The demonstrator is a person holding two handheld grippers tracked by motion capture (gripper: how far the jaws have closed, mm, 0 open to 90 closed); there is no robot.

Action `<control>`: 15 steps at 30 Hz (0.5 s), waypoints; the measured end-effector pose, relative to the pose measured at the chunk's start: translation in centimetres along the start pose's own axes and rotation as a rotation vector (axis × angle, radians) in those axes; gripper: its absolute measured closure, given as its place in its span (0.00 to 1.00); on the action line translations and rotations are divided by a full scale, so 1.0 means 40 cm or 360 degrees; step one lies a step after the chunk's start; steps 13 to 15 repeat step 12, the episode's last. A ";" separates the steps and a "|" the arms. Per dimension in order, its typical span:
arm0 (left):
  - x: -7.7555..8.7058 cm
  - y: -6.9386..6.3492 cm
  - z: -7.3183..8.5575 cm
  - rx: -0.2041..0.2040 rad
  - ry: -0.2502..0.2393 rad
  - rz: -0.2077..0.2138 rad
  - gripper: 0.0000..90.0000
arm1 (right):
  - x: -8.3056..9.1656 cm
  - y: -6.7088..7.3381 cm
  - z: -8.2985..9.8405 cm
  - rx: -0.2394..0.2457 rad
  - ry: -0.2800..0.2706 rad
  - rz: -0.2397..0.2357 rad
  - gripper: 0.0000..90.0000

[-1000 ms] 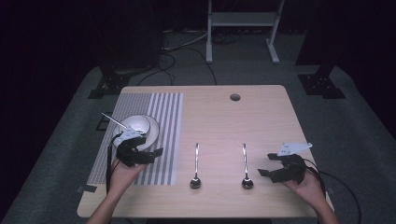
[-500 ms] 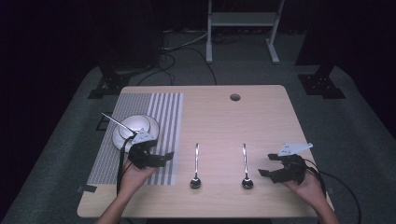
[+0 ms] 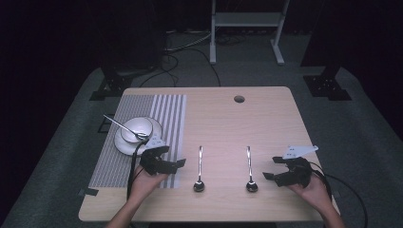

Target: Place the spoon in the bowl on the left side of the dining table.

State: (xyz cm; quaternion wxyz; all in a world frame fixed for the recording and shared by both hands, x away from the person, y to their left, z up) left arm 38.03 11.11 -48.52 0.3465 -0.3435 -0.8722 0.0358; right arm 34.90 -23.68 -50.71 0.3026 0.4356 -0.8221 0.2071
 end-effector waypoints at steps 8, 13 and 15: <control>-0.014 -0.029 0.026 -0.0022 0.0039 0.0045 0.11 | 0.001 0.001 0.001 -0.0003 -0.0005 -0.0002 0.24; -0.016 -0.034 0.030 -0.0016 0.0045 0.0063 0.11 | -0.001 0.003 0.001 0.0003 -0.0001 -0.0002 0.24; -0.016 -0.034 0.030 -0.0016 0.0045 0.0063 0.11 | -0.001 0.003 0.001 0.0003 -0.0001 -0.0002 0.24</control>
Point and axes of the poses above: each handheld gripper's, and its own axes: x roughly backward along the jaws, z roughly out of its underside, y roughly to its left, the point moved 9 cm from there along -x, roughly forward along the jaws, and after that the axes turned 11 degrees about x, right-handed, at the moved point
